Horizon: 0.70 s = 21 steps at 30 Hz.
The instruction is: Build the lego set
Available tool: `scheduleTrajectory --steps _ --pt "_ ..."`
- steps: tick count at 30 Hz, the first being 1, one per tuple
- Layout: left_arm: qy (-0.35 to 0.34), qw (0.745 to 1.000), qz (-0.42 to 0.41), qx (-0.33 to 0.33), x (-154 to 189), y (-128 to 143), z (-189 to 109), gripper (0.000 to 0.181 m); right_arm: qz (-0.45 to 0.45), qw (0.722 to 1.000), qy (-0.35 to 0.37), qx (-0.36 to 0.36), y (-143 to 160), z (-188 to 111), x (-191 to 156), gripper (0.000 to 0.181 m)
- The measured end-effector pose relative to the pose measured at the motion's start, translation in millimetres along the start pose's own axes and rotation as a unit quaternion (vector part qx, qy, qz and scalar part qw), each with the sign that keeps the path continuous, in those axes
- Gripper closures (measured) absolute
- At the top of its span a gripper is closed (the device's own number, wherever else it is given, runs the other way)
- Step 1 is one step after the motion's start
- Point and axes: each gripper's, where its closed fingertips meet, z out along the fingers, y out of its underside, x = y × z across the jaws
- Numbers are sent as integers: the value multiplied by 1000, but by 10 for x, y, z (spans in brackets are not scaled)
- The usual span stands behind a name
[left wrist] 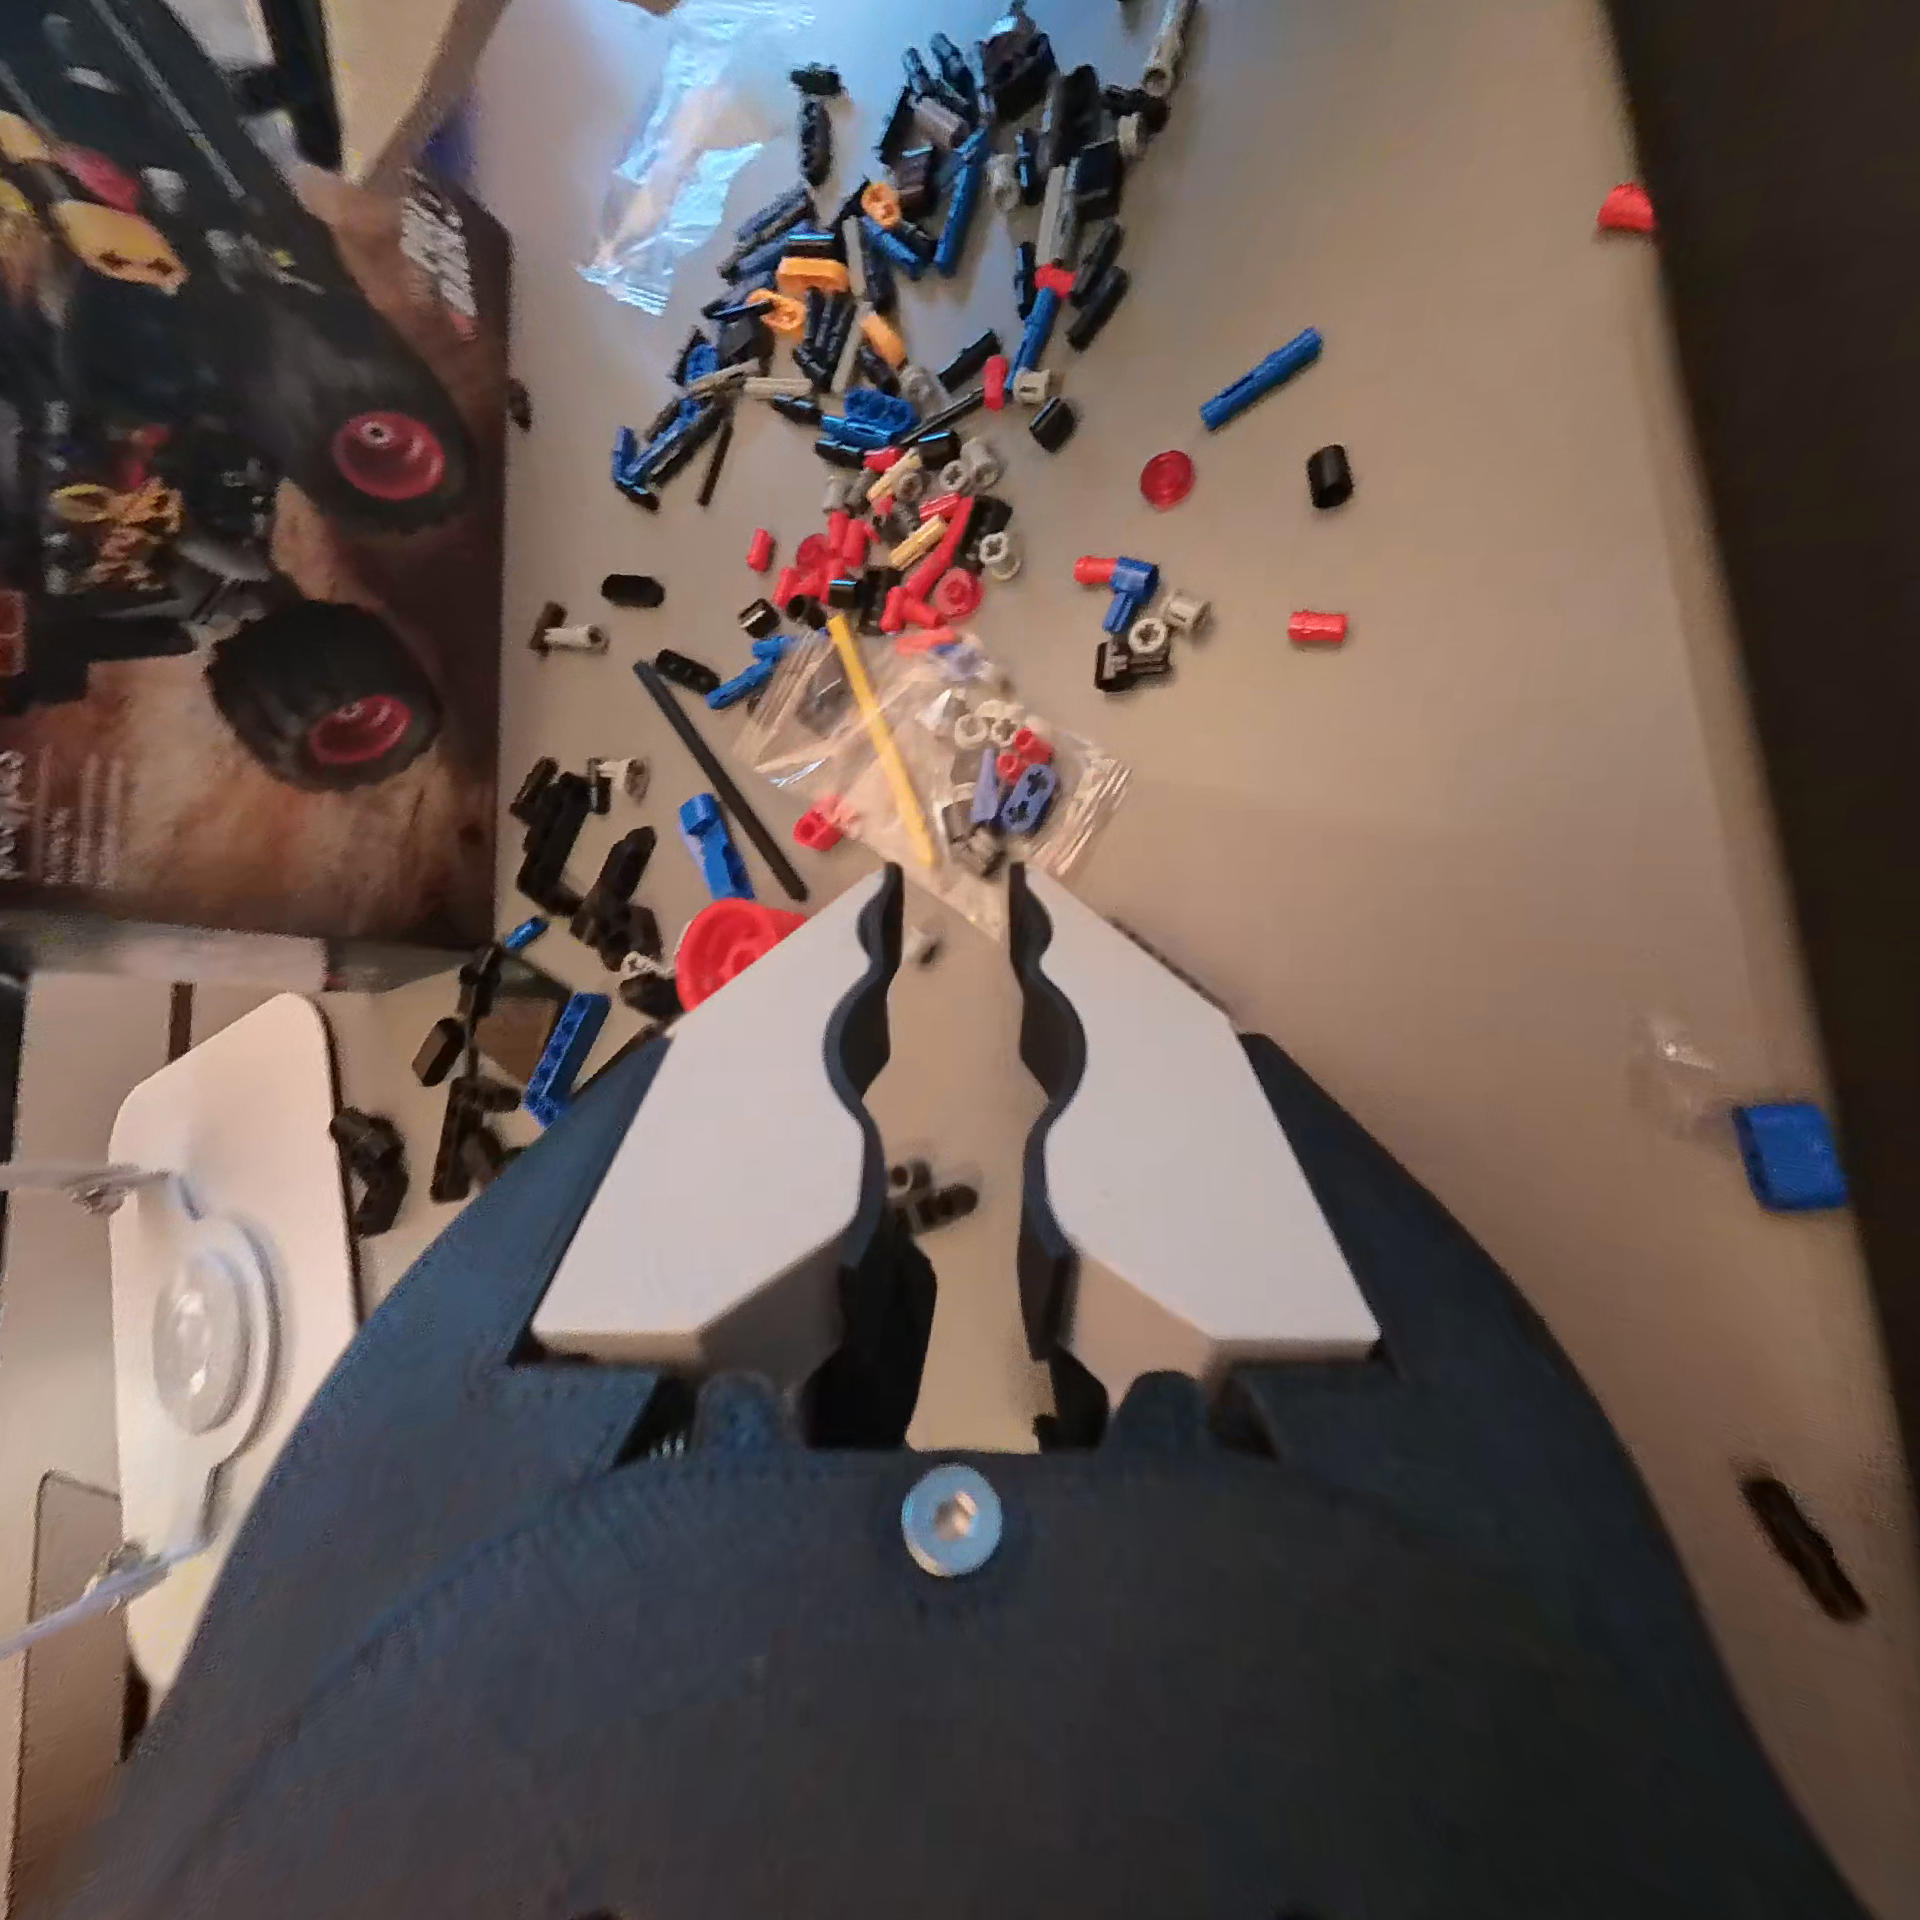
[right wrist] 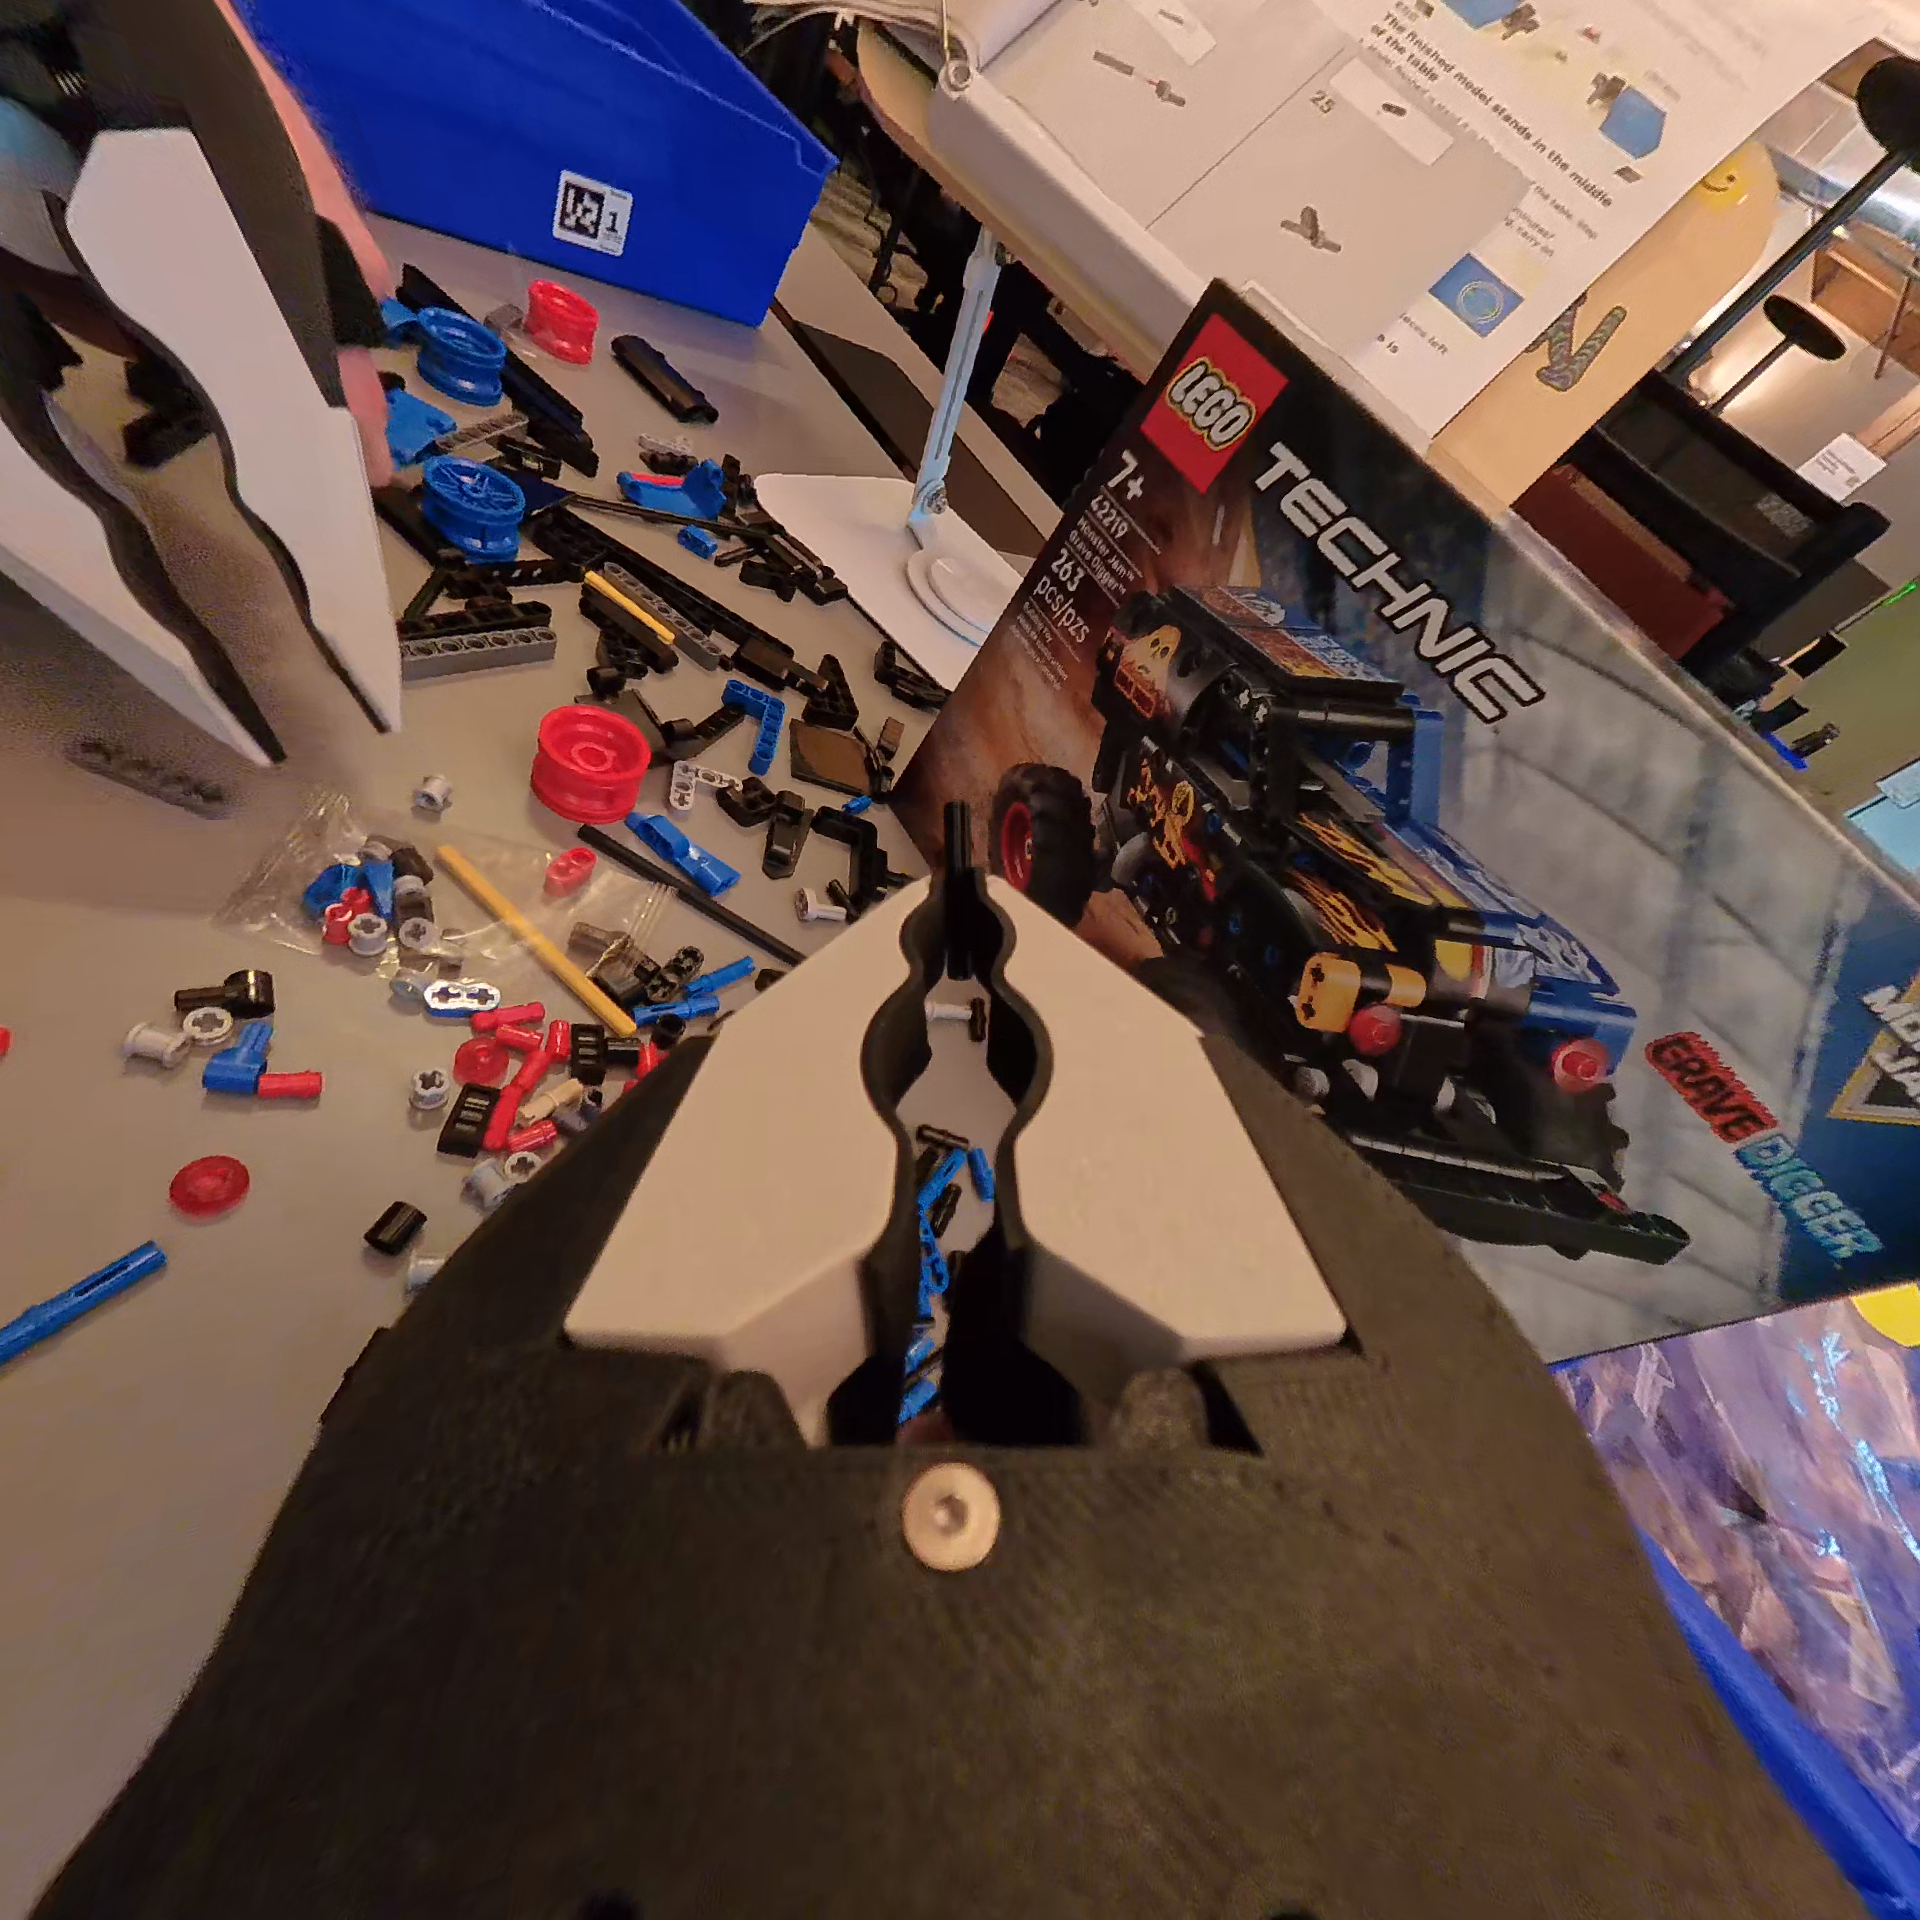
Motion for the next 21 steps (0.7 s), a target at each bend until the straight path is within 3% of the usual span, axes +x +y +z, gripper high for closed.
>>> scheduleTrajectory --steps 7,14,21 --pt "46 999 -22 -17 125 39 230 163 -15 1000 -5 -17 59 10 -43 178" --pt "51 998 -40 -25 114 125 223 181 -15 1000 -10 -20 78 -7 -48 178" --pt "52 997 -48 -38 66 222 162 178 -9 1000 -7 -22 107 -51 -6 178"
